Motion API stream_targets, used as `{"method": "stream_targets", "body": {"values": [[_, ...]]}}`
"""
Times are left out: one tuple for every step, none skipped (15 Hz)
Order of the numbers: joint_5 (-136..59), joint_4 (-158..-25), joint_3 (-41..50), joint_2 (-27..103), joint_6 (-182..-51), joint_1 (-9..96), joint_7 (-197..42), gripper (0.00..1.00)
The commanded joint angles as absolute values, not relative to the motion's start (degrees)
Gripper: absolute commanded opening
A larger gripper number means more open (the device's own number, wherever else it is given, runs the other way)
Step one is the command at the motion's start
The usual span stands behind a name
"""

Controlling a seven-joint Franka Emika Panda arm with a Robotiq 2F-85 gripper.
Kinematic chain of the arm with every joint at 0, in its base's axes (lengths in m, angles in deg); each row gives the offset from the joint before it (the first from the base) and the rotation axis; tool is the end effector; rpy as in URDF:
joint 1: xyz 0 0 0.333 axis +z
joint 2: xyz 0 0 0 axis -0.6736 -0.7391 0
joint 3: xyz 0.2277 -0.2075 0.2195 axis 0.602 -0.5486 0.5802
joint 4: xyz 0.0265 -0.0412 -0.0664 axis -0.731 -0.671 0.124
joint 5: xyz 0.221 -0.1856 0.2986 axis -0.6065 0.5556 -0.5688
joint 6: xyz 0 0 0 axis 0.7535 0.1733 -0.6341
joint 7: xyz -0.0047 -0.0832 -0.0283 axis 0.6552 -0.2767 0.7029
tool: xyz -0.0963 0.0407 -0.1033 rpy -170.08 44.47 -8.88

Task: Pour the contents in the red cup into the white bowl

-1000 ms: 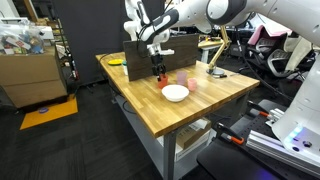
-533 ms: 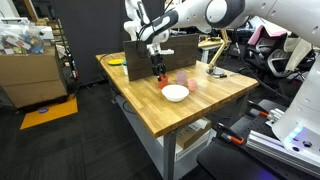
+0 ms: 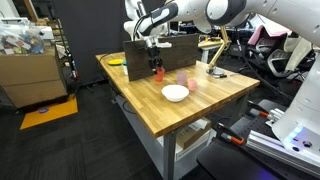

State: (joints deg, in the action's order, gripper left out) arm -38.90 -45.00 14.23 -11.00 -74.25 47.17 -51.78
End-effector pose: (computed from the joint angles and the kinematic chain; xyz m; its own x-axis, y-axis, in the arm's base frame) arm 0.8160 0.1080 0.1773 0.8199 0.4953 -0.2872 0.4706 -0.8687 -0.1547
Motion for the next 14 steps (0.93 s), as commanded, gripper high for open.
{"method": "stream_targets", "body": {"values": [[-39.24,-46.83,14.57,-8.22,-75.2,47.11,-52.07,0.55],[-39.45,-47.71,14.66,-7.27,-76.06,47.05,-52.57,0.55],[-39.63,-48.55,14.7,-6.37,-77.09,46.98,-53.05,0.55],[-39.99,-49.49,14.87,-5.48,-78.44,46.81,-53.46,0.55],[-40.22,-50.41,14.92,-4.78,-79.67,46.72,-53.9,0.55],[-40.18,-51.99,14.87,-3.71,-80.95,46.68,-54.02,0.55],[-40.12,-54.22,14.88,-2.36,-82.13,46.58,-53.95,0.55],[-40.08,-56.22,14.91,-1.3,-83.4,46.52,-53.87,0.55],[-39.88,-59.62,14.89,0.59,-84.75,46.49,-53.62,0.55],[-39.81,-62.0,14.88,1.76,-85.78,46.46,-53.51,0.55],[-39.61,-64.4,14.8,2.96,-86.42,46.52,-53.35,0.55],[-39.54,-66.9,14.79,4.24,-87.16,46.5,-53.25,0.55],[-39.52,-69.48,14.82,5.62,-87.85,46.46,-53.1,0.55],[-39.54,-72.13,14.88,7.09,-88.49,46.44,-53.0,0.55]]}}
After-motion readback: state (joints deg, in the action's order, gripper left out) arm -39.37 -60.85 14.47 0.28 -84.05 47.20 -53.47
